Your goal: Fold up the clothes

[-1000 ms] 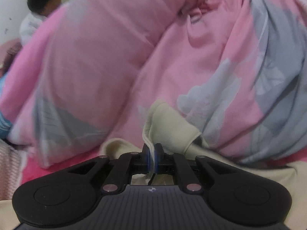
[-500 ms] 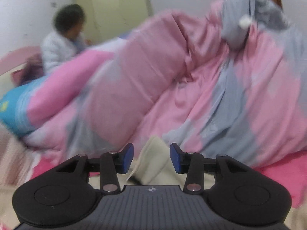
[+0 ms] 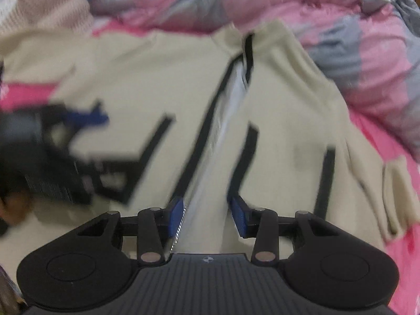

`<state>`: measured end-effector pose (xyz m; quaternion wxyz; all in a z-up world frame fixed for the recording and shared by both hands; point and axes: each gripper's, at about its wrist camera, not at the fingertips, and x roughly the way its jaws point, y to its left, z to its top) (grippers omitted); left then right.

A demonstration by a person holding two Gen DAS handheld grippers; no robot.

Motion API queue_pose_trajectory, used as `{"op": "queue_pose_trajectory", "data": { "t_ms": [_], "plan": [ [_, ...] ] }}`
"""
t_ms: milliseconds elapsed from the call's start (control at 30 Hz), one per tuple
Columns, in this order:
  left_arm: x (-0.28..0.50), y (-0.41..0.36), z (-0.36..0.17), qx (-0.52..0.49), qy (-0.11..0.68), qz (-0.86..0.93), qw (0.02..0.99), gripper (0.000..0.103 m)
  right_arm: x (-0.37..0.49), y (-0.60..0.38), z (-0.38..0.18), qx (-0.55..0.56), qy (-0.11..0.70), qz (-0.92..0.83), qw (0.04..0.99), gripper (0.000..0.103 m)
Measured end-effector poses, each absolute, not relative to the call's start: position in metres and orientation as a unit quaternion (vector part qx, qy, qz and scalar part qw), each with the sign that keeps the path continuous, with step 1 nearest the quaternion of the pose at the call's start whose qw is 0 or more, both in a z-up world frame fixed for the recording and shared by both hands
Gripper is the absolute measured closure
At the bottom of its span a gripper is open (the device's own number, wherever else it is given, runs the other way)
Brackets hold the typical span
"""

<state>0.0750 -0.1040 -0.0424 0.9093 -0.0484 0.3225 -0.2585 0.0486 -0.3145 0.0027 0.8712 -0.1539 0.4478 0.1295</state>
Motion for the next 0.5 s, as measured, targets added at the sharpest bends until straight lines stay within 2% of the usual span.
{"op": "queue_pose_trajectory", "data": {
  "t_ms": [67, 100, 267, 400, 500],
  "plan": [
    [0.075, -0.103, -0.043, -0.052, 0.322, -0.259, 0.909, 0.005, 0.045, -0.329, 0.004, -0.104, 0.445, 0.132, 0.88, 0.093],
    [0.076, -0.102, -0.043, -0.053, 0.322, -0.26, 0.909, 0.005, 0.044, -0.341, 0.012, -0.056, 0.436, 0.134, 0.888, 0.1],
    [0.076, -0.102, -0.043, -0.057, 0.322, -0.26, 0.908, 0.005, 0.024, -0.443, 0.036, 0.285, 0.331, 0.153, 0.887, 0.1],
    [0.076, -0.101, -0.042, -0.059, 0.322, -0.261, 0.908, 0.005, 0.019, -0.507, -0.008, 0.392, 0.364, 0.029, 0.844, 0.095],
    [0.076, -0.099, -0.042, -0.066, 0.322, -0.263, 0.907, 0.005, 0.006, -0.529, -0.023, 0.434, 0.365, 0.0, 0.824, 0.091]
  ]
}}
